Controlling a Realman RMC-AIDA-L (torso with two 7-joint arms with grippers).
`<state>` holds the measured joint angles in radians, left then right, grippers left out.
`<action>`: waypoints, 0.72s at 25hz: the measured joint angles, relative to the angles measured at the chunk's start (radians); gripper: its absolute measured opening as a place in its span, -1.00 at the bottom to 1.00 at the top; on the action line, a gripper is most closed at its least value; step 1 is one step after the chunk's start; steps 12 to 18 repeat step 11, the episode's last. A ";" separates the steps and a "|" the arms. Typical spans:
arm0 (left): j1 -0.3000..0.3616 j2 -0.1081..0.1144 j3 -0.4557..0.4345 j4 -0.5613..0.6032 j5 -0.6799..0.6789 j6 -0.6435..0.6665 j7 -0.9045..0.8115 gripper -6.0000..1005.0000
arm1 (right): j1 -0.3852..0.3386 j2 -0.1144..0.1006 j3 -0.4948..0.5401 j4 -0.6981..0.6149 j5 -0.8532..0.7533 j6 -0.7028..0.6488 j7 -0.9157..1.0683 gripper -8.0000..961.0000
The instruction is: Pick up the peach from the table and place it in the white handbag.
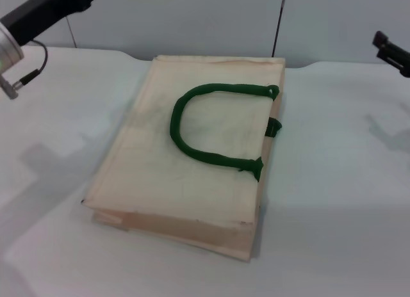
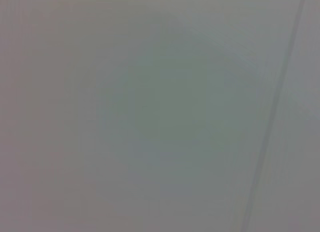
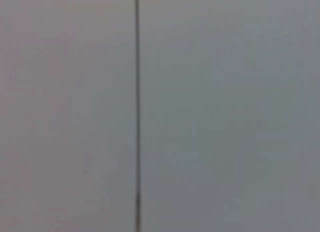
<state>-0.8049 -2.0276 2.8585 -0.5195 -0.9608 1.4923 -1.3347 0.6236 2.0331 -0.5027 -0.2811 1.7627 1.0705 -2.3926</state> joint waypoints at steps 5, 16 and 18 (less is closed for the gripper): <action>0.057 -0.004 -0.006 0.114 -0.109 -0.106 0.240 0.31 | -0.002 0.000 0.000 0.119 0.206 0.000 -0.223 0.88; 0.121 -0.004 -0.007 0.281 -0.285 -0.200 0.580 0.31 | -0.004 0.001 -0.001 0.231 0.444 0.011 -0.424 0.88; 0.121 -0.004 -0.007 0.281 -0.285 -0.200 0.580 0.31 | -0.004 0.001 -0.001 0.231 0.444 0.011 -0.424 0.88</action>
